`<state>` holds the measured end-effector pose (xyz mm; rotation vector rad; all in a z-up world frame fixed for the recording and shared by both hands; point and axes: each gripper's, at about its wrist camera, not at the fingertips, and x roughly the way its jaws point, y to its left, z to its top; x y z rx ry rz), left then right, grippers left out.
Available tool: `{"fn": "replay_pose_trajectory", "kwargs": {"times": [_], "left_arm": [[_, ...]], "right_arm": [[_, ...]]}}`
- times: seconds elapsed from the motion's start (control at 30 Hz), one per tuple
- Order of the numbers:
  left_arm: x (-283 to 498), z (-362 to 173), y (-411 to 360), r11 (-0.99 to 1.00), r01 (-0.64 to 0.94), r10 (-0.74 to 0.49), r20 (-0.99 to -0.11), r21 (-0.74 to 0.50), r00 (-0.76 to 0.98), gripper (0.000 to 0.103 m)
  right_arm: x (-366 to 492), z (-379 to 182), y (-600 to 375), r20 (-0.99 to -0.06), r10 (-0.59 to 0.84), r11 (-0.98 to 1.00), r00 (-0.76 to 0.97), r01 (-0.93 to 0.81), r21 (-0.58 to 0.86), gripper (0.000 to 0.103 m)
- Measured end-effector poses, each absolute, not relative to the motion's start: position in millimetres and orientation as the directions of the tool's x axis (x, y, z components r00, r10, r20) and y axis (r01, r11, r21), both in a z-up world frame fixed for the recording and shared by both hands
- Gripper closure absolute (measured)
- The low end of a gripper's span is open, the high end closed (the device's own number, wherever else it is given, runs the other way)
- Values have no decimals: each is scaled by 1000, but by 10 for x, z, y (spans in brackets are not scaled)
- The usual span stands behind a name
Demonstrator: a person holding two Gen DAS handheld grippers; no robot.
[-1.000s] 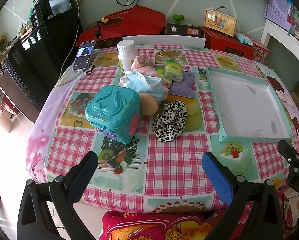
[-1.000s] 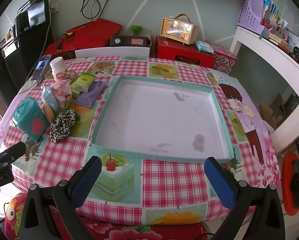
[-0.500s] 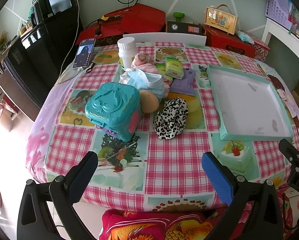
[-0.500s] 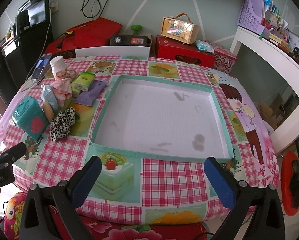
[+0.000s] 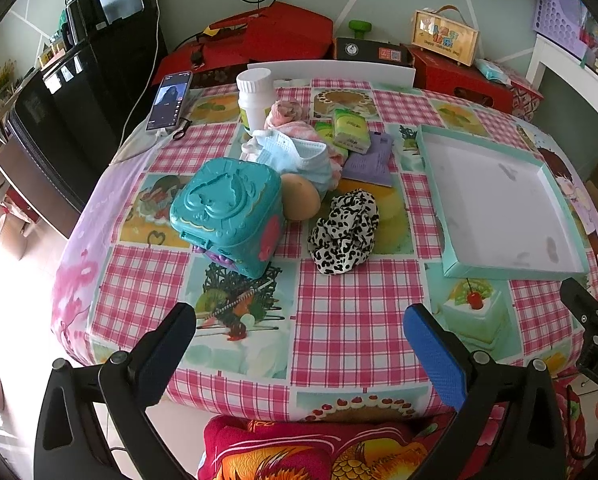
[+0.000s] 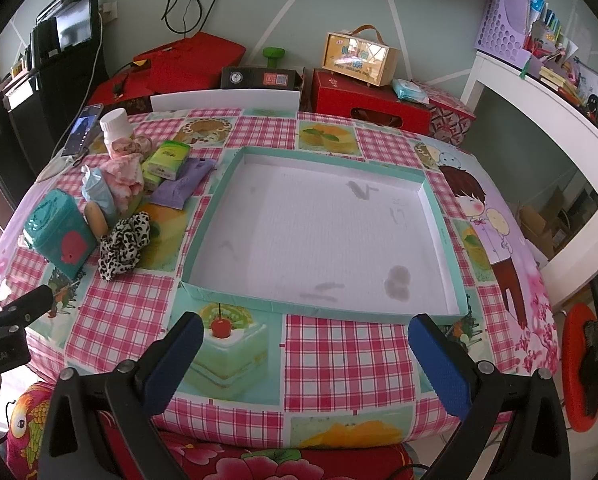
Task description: Organize soft objects
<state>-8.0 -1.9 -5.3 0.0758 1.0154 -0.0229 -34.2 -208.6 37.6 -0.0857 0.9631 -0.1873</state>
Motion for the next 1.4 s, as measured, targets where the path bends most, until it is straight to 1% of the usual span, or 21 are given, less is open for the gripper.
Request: {"fn": "replay_pose_trajectory", "kwargs": {"times": [0.47, 0.67, 0.93, 1.07, 1.23, 1.4], "left_arm": [[-80, -69, -19, 997, 56, 13, -851, 49, 526, 0], [-66, -64, -14, 998, 60, -8, -850, 27, 527, 0], [15, 93, 107, 997, 55, -72, -827, -49, 558, 0], [99, 176, 216, 995, 45, -100, -813, -91, 573, 0], [238, 293, 406, 988, 30, -138, -789, -150, 599, 0], [396, 409, 591, 982, 26, -160, -756, -187, 634, 0]], "right_arm": [[-326, 350, -2075, -813, -197, 980, 548, 115, -160, 0], [-315, 338, -2056, -815, -191, 982, 547, 108, -158, 0], [-262, 351, -2043, -812, -162, 987, 561, 96, -130, 0], [-211, 450, -2059, -791, -138, 990, 596, 108, -92, 0], [-112, 601, -2039, -760, -66, 997, 646, 81, -17, 0], [61, 678, -1903, -743, -41, 999, 668, 47, -13, 0]]}}
